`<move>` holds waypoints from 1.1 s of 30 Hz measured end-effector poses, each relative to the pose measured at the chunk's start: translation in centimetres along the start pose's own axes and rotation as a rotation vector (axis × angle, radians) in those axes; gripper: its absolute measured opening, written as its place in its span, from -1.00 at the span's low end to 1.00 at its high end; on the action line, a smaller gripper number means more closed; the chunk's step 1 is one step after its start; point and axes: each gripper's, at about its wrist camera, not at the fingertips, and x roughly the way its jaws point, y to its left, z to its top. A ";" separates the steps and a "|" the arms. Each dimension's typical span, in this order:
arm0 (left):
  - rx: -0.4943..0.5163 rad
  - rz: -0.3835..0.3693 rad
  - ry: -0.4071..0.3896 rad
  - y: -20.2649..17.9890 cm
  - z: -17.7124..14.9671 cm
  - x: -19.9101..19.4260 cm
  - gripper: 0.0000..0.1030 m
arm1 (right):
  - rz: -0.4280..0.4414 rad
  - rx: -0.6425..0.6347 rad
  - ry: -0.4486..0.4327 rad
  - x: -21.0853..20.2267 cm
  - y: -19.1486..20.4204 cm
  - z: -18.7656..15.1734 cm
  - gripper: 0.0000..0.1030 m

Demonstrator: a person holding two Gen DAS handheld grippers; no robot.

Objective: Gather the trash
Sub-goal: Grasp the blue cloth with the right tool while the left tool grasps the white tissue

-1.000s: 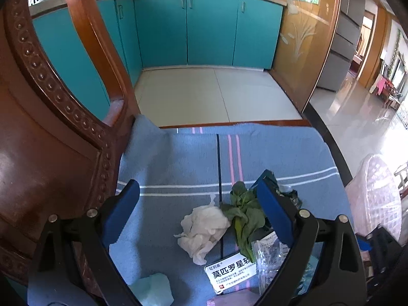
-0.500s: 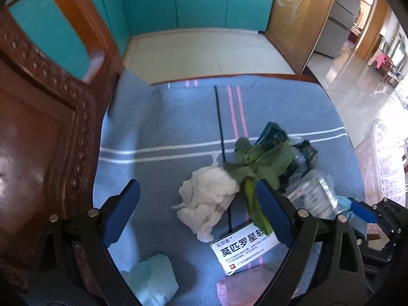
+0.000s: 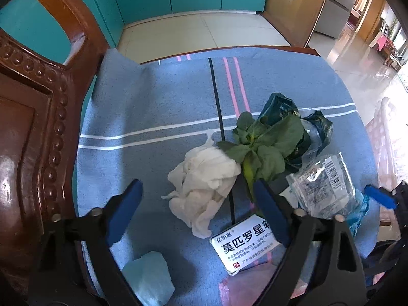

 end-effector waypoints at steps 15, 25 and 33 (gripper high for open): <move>-0.031 -0.010 -0.002 1.0 0.2 -0.3 0.70 | 0.039 0.037 -0.053 -1.2 -0.8 0.3 -0.51; 0.013 -0.014 0.008 -0.2 -0.2 0.4 -0.09 | 0.092 0.033 -0.076 -2.3 -0.9 0.3 -0.47; 0.004 -0.015 -0.079 0.4 0.2 -1.6 -0.42 | 0.039 -0.027 0.011 -0.1 0.3 -0.4 0.01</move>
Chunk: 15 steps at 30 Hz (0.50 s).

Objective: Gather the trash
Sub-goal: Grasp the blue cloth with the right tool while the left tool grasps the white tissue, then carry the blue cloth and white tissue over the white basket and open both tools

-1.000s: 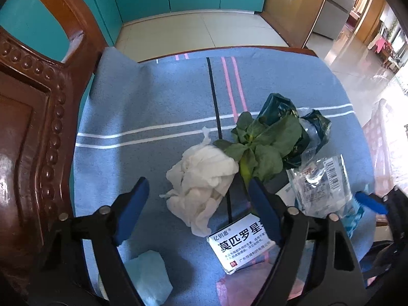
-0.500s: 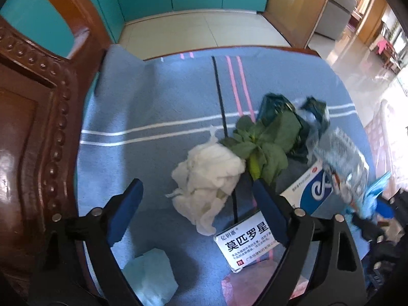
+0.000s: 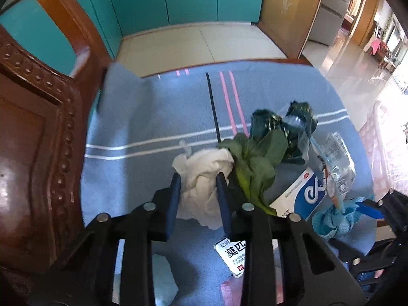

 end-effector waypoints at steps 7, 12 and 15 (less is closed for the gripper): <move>0.015 0.002 0.040 -0.2 -0.2 1.1 0.26 | -0.016 -0.036 0.032 1.0 0.6 -0.3 -0.27; 0.054 0.067 0.052 -0.8 -0.4 1.9 0.56 | 0.011 -0.046 0.010 0.3 0.8 -0.4 -0.33; 0.047 0.062 0.063 -0.6 -0.5 2.1 0.37 | 0.073 -0.049 -0.040 -1.3 0.8 -0.4 -0.33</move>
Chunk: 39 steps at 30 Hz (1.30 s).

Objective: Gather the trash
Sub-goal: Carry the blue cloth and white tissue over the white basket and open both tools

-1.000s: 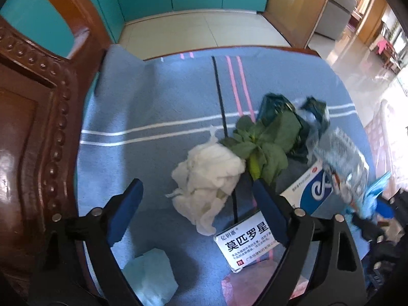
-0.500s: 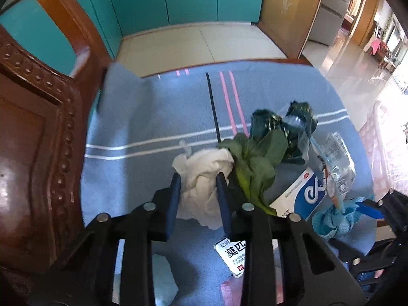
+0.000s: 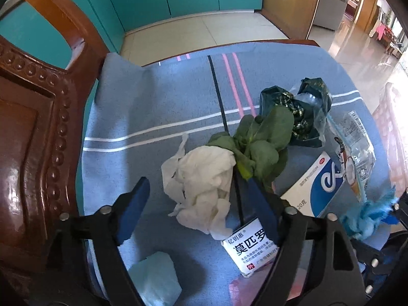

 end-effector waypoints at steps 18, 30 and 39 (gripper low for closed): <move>-0.041 -0.173 -0.477 -1.1 0.7 -11.7 -0.46 | -0.110 0.379 -0.416 -9.3 -7.8 -0.1 -0.33; 0.149 -0.381 -0.481 -14.9 1.4 -14.3 -0.46 | -0.421 0.694 -0.374 -11.5 -15.9 -5.8 -0.33; 0.327 -0.497 -0.366 -24.5 -0.4 -11.5 -0.46 | -0.495 0.861 -0.350 -13.5 -20.0 -11.5 -0.33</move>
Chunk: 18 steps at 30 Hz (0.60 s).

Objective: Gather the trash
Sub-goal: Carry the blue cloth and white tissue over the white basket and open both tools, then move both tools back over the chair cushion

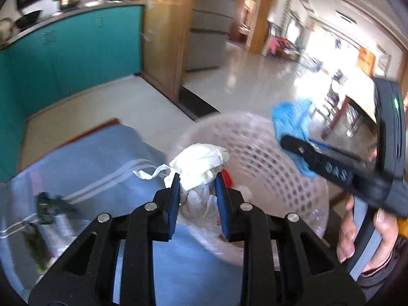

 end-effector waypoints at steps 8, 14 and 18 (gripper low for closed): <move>0.094 -0.044 0.003 -3.4 -1.7 2.3 -0.25 | -0.009 0.045 0.000 -1.3 -1.9 -0.4 -0.33; 0.111 -0.001 -0.044 -3.6 -1.1 1.4 0.24 | -0.001 0.038 0.011 -1.4 -1.3 -0.4 -0.07; 0.054 0.036 -0.057 -1.3 -0.7 0.2 0.26 | 0.020 0.050 -0.004 -1.5 -0.6 -0.2 0.11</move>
